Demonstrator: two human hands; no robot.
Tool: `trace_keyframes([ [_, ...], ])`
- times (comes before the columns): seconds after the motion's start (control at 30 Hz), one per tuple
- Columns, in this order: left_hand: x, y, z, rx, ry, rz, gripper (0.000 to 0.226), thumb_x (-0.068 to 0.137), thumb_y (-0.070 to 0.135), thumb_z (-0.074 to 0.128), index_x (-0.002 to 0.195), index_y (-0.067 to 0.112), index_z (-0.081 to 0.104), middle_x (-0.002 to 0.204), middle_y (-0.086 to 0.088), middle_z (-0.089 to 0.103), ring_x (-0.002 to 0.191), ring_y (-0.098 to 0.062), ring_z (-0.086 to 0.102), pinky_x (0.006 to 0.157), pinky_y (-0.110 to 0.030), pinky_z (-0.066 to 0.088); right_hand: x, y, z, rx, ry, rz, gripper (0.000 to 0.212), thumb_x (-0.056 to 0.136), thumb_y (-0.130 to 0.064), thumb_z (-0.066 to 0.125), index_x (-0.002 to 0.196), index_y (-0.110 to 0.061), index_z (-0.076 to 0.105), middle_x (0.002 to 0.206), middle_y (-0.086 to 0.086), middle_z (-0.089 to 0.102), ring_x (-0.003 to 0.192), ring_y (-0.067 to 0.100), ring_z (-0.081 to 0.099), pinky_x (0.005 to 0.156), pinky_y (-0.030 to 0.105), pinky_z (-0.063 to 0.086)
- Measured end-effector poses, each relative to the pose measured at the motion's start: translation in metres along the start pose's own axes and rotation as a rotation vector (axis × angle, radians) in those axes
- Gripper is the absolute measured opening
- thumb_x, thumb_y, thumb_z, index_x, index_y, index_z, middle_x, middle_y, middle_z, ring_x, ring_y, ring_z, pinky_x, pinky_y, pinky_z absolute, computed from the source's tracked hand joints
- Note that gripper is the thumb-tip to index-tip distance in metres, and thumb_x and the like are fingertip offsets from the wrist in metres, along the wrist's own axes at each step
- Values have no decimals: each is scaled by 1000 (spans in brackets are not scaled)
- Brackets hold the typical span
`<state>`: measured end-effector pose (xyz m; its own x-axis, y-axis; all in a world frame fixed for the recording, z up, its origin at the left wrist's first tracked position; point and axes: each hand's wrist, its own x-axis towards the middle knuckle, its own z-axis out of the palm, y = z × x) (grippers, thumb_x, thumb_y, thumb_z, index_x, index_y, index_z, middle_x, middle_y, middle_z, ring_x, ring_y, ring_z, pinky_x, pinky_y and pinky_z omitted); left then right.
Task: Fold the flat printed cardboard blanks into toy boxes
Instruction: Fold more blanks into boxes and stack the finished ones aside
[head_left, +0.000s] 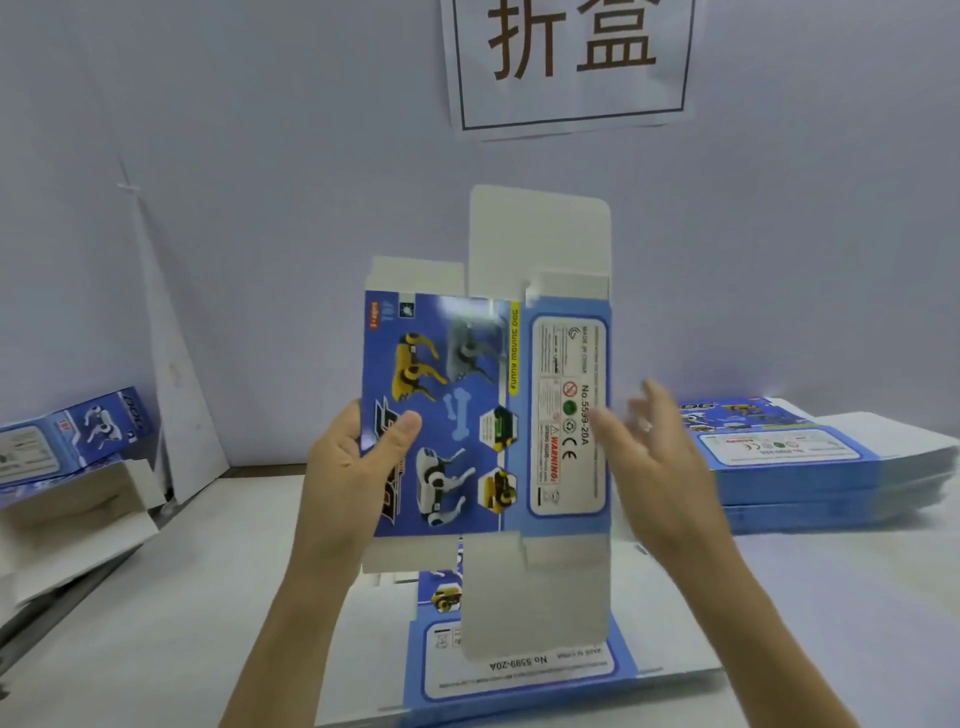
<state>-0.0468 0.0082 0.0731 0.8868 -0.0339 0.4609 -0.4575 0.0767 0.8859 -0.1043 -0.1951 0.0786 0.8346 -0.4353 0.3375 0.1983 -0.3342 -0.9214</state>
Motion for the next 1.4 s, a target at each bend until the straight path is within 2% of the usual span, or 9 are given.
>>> trace_keyframes([
  [0.07,-2,-3,6,23,-28,-8,30,84,32,59,114,33,58,101,9,73,90,-13,72,62,-25,58,-2,8,7,116,-55,-45,20,93,-31,57,109,-41,53,117,-14,64,92,-7,63,65,17,52],
  [0.17,-6,-6,16,99,-49,21,58,83,36,59,138,33,40,115,13,67,103,-11,67,81,-35,58,-1,12,8,226,-10,-105,23,91,-24,63,109,-37,57,104,-14,68,87,0,67,57,18,54],
  [0.3,-9,-6,25,177,-12,73,73,81,40,60,146,35,28,118,22,63,105,0,64,86,-24,56,-2,13,9,167,13,-101,54,84,-33,71,133,-32,49,117,-12,61,103,7,62,74,30,60],
  [0.43,-10,-5,32,246,-4,64,86,76,50,61,150,39,18,135,18,53,118,-3,56,103,-41,47,-1,15,9,123,-35,-57,75,65,-61,71,131,-33,49,119,-13,61,107,7,60,88,38,56],
  [0.73,-15,-5,36,393,91,127,94,72,57,56,151,42,8,139,15,51,104,5,61,96,-26,50,0,15,9,65,-19,-56,106,52,-73,68,144,-30,34,132,-10,51,120,12,51,97,40,52],
  [0.83,-16,-3,38,328,64,110,94,71,58,57,150,44,9,135,20,52,102,17,56,89,-8,45,0,13,7,65,-27,-61,99,53,-72,68,139,-31,39,128,-10,54,117,10,53,94,34,53],
  [1.03,-24,-4,56,238,-113,58,87,68,69,57,139,63,8,144,25,42,128,3,45,104,-25,42,-12,3,12,244,-214,-2,64,57,-72,71,93,-19,71,88,19,71,81,35,69,69,50,57],
  [1.17,-14,-3,41,25,-189,-65,78,67,57,59,136,58,24,135,12,53,117,-7,59,81,-26,57,-7,-1,0,333,-276,-40,32,70,-44,69,77,-14,74,70,3,74,51,8,66,44,13,45],
  [1.4,-5,-14,15,67,71,-210,56,49,47,78,97,24,60,79,9,75,68,-14,73,49,-24,55,0,12,-3,343,-283,48,20,84,-29,67,75,-12,73,69,10,73,63,20,71,51,18,53],
])
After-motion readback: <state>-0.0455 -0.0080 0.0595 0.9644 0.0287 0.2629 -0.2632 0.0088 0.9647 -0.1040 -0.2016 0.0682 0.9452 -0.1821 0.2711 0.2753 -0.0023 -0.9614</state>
